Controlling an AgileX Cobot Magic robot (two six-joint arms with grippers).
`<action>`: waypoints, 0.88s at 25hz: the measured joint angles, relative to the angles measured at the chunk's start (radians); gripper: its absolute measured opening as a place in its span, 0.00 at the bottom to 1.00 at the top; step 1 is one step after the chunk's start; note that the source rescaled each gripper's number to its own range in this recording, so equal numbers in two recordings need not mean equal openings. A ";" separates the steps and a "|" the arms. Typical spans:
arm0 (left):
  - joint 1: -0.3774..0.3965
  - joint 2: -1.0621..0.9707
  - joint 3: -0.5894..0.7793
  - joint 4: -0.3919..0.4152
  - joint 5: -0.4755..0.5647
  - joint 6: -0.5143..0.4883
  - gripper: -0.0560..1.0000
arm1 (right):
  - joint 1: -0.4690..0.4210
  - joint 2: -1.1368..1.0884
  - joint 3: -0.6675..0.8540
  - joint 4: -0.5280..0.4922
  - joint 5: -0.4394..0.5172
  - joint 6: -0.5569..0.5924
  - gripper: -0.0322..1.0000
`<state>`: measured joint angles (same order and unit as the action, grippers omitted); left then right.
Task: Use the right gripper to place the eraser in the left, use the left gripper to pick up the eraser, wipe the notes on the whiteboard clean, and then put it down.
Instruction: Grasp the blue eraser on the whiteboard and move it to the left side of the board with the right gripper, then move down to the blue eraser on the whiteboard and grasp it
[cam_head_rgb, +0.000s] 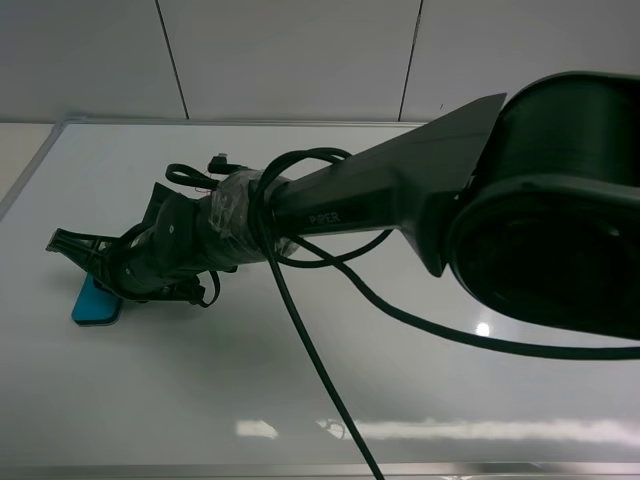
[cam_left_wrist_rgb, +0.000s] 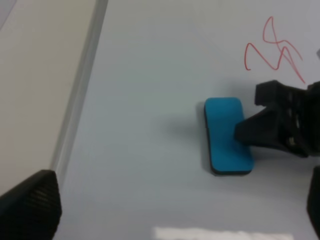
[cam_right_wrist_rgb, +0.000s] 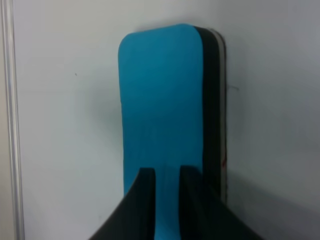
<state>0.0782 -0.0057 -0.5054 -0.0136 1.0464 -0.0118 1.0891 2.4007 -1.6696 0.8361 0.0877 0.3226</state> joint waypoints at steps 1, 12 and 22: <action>0.000 0.000 0.000 0.000 0.000 0.000 1.00 | 0.000 0.002 -0.005 0.005 0.001 0.000 0.13; 0.000 0.000 0.000 0.000 0.000 0.000 1.00 | -0.004 -0.068 -0.013 -0.072 0.023 -0.009 0.13; 0.000 0.000 0.000 0.000 0.000 0.000 1.00 | -0.113 -0.270 0.154 -0.269 -0.007 -0.129 0.13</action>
<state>0.0782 -0.0057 -0.5054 -0.0136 1.0464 -0.0118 0.9765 2.1305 -1.5157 0.5671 0.0812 0.1931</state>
